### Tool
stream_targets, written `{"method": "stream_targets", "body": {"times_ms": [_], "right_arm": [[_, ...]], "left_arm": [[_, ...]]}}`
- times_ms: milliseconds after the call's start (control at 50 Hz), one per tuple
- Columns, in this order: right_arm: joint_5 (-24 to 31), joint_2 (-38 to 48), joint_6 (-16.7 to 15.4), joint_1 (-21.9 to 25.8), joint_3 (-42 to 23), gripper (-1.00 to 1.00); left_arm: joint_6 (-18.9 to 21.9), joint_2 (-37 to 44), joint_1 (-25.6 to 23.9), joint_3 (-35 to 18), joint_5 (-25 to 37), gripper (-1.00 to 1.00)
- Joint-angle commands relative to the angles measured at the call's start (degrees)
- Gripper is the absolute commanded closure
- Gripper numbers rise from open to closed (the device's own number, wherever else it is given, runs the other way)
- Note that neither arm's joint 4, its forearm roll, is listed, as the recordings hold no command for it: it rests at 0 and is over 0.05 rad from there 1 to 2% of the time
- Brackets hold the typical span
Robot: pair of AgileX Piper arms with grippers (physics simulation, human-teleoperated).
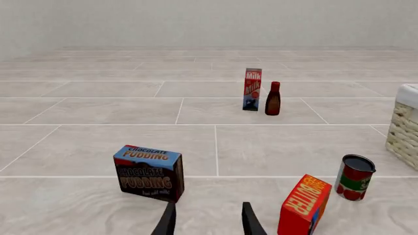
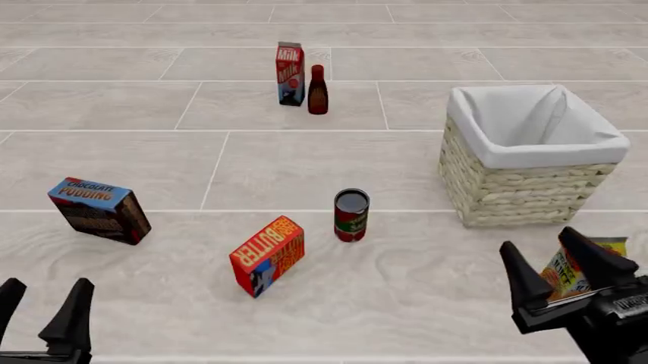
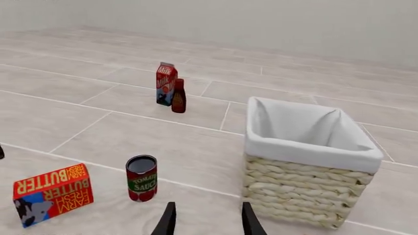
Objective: Pick the tomato sauce and place it in the basket.
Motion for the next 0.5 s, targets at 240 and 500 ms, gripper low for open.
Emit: {"method": "stream_targets", "body": {"times_ms": [240, 500], "right_arm": [[-9.8, 10.5, 0.5, 3.4, -0.5, -1.00], [-16.7, 17.2, 1.4, 4.6, -0.7, -1.00]], "left_arm": [[0.0, 0.0, 0.0, 0.0, 0.0, -1.00], [0.0, 0.0, 0.0, 0.0, 0.0, -1.00]]}}
